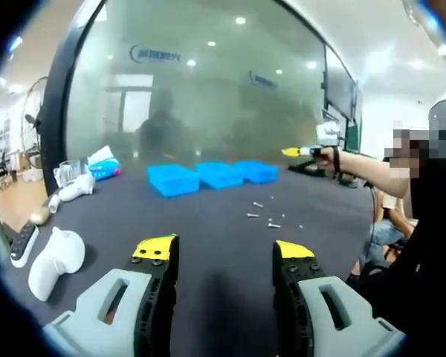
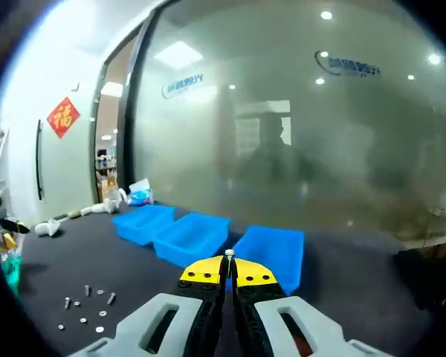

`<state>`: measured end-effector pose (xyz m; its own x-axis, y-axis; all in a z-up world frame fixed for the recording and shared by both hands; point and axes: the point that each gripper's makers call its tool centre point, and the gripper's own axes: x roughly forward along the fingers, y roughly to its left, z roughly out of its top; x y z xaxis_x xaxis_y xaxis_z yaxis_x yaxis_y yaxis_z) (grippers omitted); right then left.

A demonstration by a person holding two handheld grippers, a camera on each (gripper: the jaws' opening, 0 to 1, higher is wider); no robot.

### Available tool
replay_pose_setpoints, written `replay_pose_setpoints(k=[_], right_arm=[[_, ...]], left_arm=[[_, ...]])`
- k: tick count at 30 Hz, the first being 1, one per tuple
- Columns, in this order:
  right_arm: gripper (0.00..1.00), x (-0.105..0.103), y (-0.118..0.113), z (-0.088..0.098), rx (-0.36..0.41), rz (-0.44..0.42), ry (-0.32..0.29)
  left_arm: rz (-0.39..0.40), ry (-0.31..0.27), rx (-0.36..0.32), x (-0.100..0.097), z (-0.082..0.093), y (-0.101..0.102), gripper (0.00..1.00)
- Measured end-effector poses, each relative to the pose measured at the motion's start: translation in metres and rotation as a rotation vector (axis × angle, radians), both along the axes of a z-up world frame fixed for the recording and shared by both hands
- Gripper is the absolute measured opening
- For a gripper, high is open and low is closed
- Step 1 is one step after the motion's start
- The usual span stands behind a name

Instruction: Sort the screws, nuts, and washers into the corresponding bins

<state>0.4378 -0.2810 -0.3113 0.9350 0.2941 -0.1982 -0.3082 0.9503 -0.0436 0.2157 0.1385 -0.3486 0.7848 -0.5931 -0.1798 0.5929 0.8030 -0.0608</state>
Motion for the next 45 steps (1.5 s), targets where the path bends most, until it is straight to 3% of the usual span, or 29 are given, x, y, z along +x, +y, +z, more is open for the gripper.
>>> replay_pose_setpoints(k=[8,12,19,36,40,42,45], right_arm=[[0.01,0.047,-0.002,-0.013,-0.037,-0.044,0.038],[0.01,0.064,-0.010,-0.021,-0.061,-0.090,0.048],[0.01,0.086,-0.018,-0.025,-0.037,-0.136,0.068],[0.02,0.090,-0.017,-0.025,-0.046,-0.133,0.072],[0.05,0.086,-0.016,-0.020,-0.086,-0.121,0.034],[0.14,0.084,-0.016,-0.019,-0.087,-0.118,0.024],[0.19,0.079,-0.015,-0.019,-0.092,-0.110,0.018]], left_arm=[[0.011,-0.010,0.014,0.001,0.002,0.002,0.49],[0.012,-0.008,0.013,0.002,0.002,0.003,0.49],[0.008,-0.003,0.008,0.003,0.002,0.001,0.49],[-0.001,0.006,0.007,0.002,-0.002,-0.003,0.48],[-0.006,0.004,-0.003,0.002,-0.001,-0.004,0.48],[-0.007,0.007,-0.007,0.001,-0.001,-0.005,0.48],[-0.010,0.009,-0.003,0.001,-0.003,-0.006,0.48]])
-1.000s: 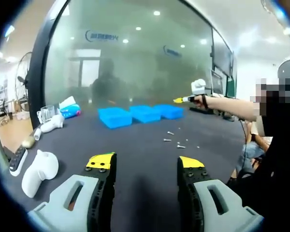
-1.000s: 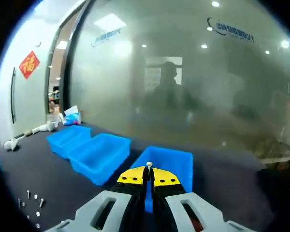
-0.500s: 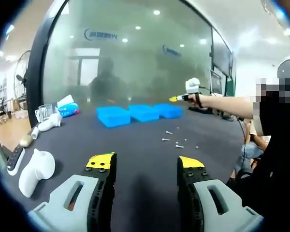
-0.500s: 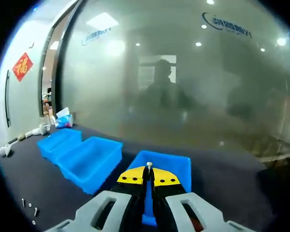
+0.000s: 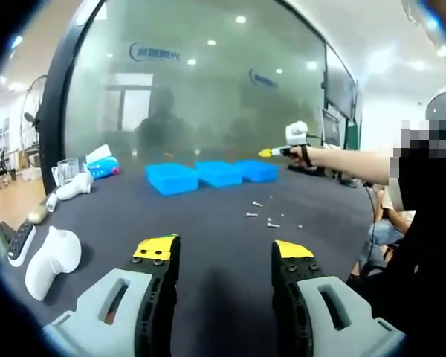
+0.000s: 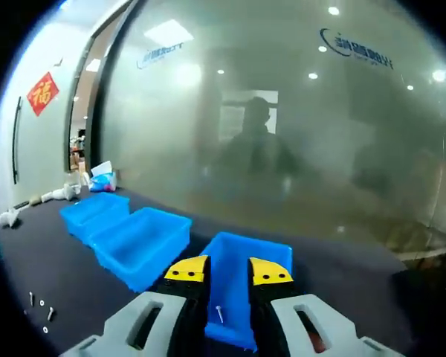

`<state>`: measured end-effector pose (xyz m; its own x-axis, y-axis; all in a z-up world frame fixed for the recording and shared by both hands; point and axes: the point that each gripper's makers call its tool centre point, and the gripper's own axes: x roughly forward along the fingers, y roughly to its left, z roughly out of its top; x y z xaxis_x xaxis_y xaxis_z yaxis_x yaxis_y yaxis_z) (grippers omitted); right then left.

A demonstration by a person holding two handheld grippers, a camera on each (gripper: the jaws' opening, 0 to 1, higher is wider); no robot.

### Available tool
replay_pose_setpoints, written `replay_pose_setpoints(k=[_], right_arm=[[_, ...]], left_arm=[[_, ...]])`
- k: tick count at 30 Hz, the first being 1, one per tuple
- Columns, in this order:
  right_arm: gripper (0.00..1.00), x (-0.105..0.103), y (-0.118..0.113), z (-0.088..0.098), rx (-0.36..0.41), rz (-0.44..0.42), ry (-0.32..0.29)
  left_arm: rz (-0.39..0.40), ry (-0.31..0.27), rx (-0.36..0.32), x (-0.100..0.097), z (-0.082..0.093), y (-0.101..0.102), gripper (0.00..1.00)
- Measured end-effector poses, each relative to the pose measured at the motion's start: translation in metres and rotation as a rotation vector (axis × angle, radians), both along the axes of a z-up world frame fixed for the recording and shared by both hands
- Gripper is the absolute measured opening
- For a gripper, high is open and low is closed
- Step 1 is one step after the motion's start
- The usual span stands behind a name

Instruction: Sort the screws, nuts, and washers into the corresponding bins

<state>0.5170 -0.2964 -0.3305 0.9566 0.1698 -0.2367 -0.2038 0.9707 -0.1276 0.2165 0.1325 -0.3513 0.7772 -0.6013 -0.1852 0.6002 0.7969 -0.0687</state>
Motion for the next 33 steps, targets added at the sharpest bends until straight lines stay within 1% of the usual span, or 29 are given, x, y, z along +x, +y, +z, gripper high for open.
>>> replay_pose_setpoints(k=[2,7,12,15,18,23,27,33], right_arm=[[0.21,-0.005,-0.001,0.000,-0.005,0.000,-0.007],[0.27,-0.023,0.000,0.005,0.019,0.016,-0.028],[0.31,-0.049,0.007,0.009,0.045,0.048,-0.046],[0.33,-0.070,0.016,0.011,0.053,0.083,-0.061],[0.36,-0.098,0.027,0.014,0.070,0.125,-0.080],[0.42,-0.139,0.044,0.016,0.074,0.179,-0.095],[0.43,-0.172,0.057,0.017,0.094,0.218,-0.109],[0.44,-0.220,0.070,0.022,0.133,0.249,-0.142]], left_arm=[[0.000,-0.001,-0.005,0.000,0.001,0.000,0.48],[0.003,0.000,-0.008,0.001,0.001,0.000,0.48],[0.003,0.001,-0.013,0.001,0.001,-0.001,0.49],[0.003,0.002,-0.017,0.001,0.001,-0.002,0.49],[0.003,0.000,-0.018,0.001,0.002,-0.003,0.49],[0.000,-0.003,-0.022,0.001,0.003,-0.006,0.49],[-0.002,-0.007,-0.032,0.000,0.005,-0.008,0.49],[-0.001,-0.006,-0.028,0.000,0.005,-0.007,0.49]])
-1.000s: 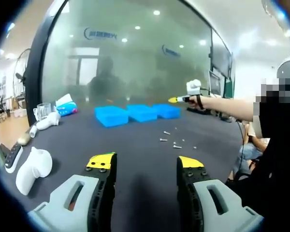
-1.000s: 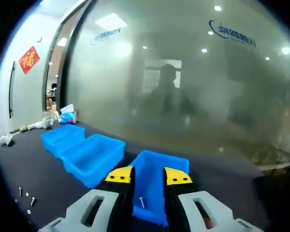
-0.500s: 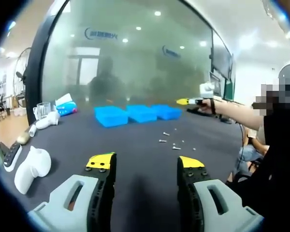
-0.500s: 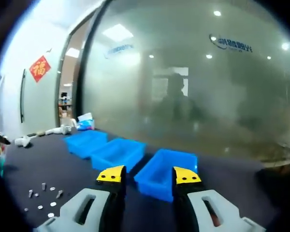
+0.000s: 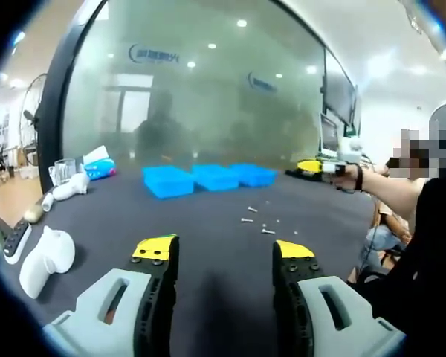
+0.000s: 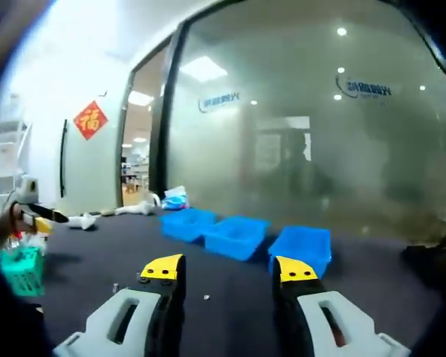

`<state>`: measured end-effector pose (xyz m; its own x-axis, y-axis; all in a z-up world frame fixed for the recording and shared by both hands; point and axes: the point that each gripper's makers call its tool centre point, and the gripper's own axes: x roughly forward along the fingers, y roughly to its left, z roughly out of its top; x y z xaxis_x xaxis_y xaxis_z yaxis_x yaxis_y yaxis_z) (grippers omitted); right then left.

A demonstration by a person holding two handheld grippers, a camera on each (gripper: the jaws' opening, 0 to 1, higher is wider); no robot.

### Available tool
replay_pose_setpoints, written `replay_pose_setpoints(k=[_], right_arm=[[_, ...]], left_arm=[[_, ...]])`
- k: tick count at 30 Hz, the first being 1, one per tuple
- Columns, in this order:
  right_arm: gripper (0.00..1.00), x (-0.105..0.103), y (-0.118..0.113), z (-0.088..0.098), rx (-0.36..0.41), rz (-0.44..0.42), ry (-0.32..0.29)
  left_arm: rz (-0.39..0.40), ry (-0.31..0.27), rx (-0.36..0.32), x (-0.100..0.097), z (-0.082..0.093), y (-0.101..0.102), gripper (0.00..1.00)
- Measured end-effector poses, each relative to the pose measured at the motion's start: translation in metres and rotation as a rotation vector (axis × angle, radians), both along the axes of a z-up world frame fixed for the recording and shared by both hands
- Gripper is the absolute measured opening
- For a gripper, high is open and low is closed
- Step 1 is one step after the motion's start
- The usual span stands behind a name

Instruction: Sort the screws, nuts, and washers into the corresponding bins

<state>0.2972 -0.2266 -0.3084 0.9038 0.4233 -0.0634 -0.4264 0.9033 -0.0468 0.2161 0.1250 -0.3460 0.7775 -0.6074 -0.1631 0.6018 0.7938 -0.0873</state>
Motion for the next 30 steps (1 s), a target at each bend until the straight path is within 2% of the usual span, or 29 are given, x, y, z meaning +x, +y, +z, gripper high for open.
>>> replay_pose_setpoints(k=[6,13,17,20,30], right_arm=[[0.44,-0.031,0.000,0.003,0.003,0.002,-0.020],[0.44,-0.054,0.001,-0.007,-0.066,0.026,-0.012],[0.44,-0.064,0.006,-0.013,-0.108,0.080,0.011],[0.44,-0.071,0.014,-0.018,-0.149,0.160,0.017],[0.44,-0.078,0.028,-0.025,-0.150,0.270,0.072]], left_arm=[[0.003,0.001,-0.004,0.000,-0.001,0.002,0.49],[-0.003,0.000,-0.003,-0.002,-0.001,0.000,0.49],[-0.010,-0.001,0.001,-0.003,0.000,-0.001,0.49],[-0.017,0.006,-0.008,-0.004,-0.001,-0.002,0.49],[-0.028,0.004,0.007,-0.005,-0.001,-0.004,0.49]])
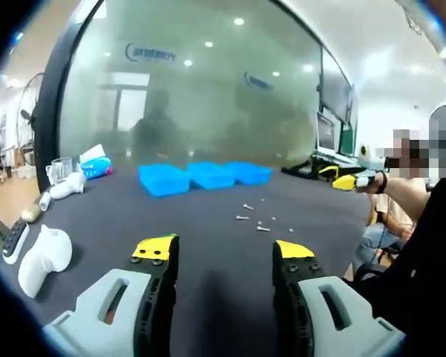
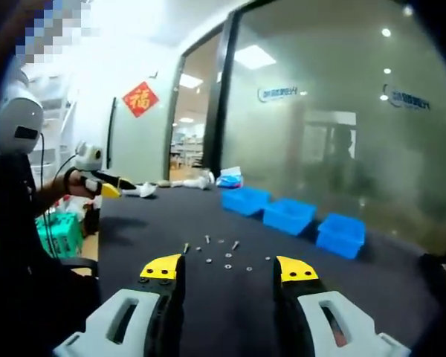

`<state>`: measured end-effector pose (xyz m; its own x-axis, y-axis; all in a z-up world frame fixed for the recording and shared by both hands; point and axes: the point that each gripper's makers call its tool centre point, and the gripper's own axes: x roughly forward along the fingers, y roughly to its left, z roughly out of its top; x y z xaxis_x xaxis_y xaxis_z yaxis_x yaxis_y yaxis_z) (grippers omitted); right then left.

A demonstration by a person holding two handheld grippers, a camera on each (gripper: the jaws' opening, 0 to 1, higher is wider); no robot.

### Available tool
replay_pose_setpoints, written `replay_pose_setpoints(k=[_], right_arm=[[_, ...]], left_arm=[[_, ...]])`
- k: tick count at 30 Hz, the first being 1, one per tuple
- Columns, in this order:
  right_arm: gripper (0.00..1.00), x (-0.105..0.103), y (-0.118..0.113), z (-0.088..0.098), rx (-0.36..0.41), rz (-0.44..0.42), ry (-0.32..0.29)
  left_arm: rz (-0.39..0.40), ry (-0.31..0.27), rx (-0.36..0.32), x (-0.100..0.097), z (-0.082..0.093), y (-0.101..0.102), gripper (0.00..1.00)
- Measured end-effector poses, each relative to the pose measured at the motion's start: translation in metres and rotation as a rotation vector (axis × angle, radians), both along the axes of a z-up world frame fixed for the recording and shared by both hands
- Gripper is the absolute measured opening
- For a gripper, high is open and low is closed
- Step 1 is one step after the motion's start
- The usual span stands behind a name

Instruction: Sort the screws, nuts, and washers into the corresponding bins

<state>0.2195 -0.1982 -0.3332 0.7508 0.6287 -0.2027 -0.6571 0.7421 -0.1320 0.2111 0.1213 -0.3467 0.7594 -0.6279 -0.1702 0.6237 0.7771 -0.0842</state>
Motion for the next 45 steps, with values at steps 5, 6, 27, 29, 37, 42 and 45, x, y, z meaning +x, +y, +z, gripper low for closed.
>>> replay_pose_setpoints(k=[5,6,27,29,37,42,45], right_arm=[[0.42,-0.002,0.007,-0.002,-0.002,0.054,0.021],[0.42,-0.001,0.008,-0.002,-0.007,0.058,0.024],[0.32,0.065,0.035,-0.018,-0.119,0.015,0.214],[0.32,0.070,0.041,-0.020,-0.138,0.019,0.221],[0.29,0.089,0.078,-0.036,-0.245,0.069,0.263],[0.27,0.106,0.093,-0.049,-0.297,0.069,0.303],[0.27,0.114,0.102,-0.059,-0.333,0.080,0.329]], left_arm=[[-0.015,0.000,0.006,-0.002,-0.001,-0.003,0.49],[-0.016,0.000,0.007,-0.002,-0.001,-0.003,0.49],[0.005,0.003,0.010,0.001,-0.004,0.002,0.49],[0.004,0.004,0.007,0.001,-0.004,0.001,0.49],[-0.004,0.010,0.001,0.000,-0.007,-0.001,0.49],[-0.004,0.015,-0.004,0.000,-0.008,0.000,0.49],[-0.004,0.017,-0.010,0.000,-0.009,0.000,0.49]])
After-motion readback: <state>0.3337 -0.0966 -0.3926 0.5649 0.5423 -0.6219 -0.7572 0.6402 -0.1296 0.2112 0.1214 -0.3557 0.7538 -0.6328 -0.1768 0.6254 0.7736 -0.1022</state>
